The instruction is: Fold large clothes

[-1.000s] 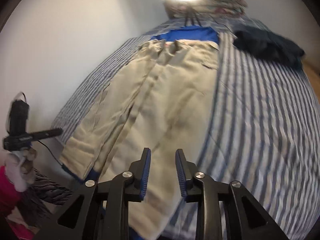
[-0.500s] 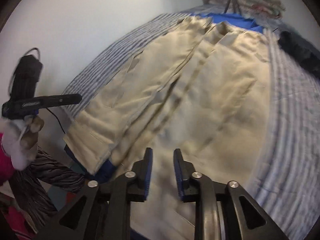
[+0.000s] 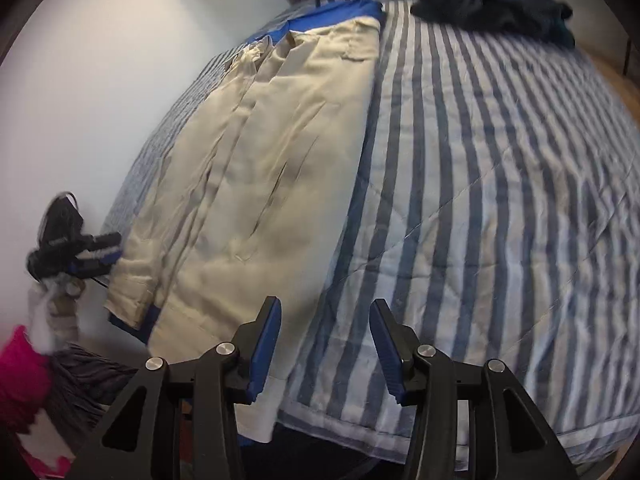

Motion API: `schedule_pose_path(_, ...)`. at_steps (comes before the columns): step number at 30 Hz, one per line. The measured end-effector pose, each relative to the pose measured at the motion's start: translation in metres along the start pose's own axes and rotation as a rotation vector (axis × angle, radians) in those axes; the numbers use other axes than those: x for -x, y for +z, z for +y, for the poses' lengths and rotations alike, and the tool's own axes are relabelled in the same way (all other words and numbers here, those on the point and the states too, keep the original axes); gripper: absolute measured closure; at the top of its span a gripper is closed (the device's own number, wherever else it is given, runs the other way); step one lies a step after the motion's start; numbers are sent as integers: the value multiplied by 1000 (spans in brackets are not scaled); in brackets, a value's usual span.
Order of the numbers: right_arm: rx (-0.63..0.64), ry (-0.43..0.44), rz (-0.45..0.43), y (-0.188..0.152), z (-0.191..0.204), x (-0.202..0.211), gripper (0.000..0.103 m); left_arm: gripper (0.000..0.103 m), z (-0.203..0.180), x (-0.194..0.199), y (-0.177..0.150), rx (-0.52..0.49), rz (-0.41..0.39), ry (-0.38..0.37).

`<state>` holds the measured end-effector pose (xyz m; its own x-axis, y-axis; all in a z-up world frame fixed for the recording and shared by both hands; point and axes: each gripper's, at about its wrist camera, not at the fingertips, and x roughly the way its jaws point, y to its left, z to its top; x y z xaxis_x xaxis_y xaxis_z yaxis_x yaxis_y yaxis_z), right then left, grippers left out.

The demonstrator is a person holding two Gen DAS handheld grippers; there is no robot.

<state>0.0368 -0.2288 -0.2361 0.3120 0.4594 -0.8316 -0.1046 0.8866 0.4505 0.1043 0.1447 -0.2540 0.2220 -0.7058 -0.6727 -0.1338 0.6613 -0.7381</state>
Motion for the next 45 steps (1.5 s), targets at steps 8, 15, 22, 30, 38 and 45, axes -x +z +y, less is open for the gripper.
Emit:
schedule_pose_path(8, -48, 3, -5, -7, -10, -21, 45, 50, 2, -16, -2, 19, 43, -37)
schedule_pose_path(15, 59, -115, 7, -5, 9, -27, 45, 50, -14, -26, -6, -49, 37, 35)
schedule_pose_path(22, 66, -130, 56, -2, 10, -34, 33, 57, -21, -31, -11, -93, 48, 54)
schedule_pose_path(30, -46, 47, 96, -12, -14, -23, 33, 71, -8, -33, -15, -55, 69, -1)
schedule_pose_path(38, -37, 262, 177, -21, -7, -39, 61, 76, -9, -30, -21, -47, 77, -23)
schedule_pose_path(45, -99, 323, 150, -22, -10, -42, 82, 86, -14, -22, -23, -36, 58, -27)
